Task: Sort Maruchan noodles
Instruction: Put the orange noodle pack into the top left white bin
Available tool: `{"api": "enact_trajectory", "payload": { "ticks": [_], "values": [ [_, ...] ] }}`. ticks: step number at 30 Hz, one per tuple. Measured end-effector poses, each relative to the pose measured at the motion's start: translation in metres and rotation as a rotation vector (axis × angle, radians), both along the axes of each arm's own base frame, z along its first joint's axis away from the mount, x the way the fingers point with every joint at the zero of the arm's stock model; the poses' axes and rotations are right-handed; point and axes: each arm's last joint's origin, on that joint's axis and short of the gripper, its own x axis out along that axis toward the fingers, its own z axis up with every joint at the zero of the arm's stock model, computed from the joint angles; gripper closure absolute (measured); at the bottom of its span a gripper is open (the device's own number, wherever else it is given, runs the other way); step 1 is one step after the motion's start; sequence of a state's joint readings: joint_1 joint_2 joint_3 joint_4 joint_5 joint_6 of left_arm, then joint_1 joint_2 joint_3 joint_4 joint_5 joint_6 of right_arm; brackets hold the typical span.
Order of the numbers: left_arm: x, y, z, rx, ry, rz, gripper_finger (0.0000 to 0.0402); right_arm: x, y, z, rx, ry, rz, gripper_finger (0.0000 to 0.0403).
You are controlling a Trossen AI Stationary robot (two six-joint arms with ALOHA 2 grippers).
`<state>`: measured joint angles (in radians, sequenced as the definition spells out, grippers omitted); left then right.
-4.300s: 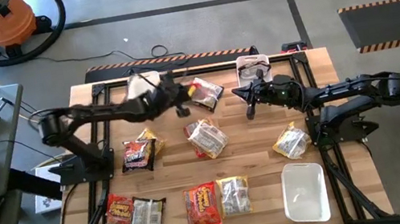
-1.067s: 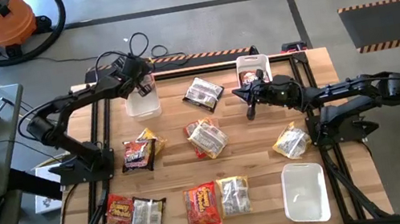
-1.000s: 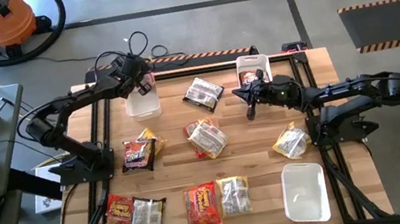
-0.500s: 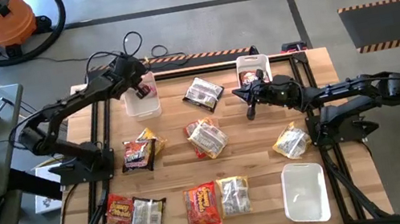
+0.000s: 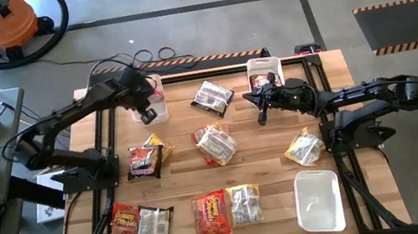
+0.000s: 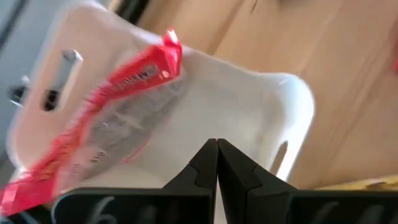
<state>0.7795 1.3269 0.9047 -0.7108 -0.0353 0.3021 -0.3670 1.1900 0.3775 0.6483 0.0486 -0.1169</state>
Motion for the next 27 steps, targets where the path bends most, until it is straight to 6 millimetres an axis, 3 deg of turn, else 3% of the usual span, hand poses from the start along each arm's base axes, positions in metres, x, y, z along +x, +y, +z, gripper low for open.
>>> {"api": "enact_trajectory", "payload": {
  "ticks": [6,11,19,27],
  "values": [
    [0.016,0.016,-0.035,-0.061,0.073,-0.001,0.0401,0.0,0.0,0.0,0.002,-0.001,0.0,0.0403],
    [0.027,0.031,-0.053,0.01,0.082,0.035,0.0401,0.0,0.0,0.0,0.0,0.0,0.0,0.0403],
    [0.04,0.048,-0.066,0.107,0.026,0.079,0.0401,0.0,0.0,0.0,-0.004,0.002,0.001,0.0403],
    [0.037,0.058,-0.065,0.215,0.034,0.193,0.0401,0.0,0.0,0.0,-0.013,0.007,0.002,0.0403]
  ]
}}
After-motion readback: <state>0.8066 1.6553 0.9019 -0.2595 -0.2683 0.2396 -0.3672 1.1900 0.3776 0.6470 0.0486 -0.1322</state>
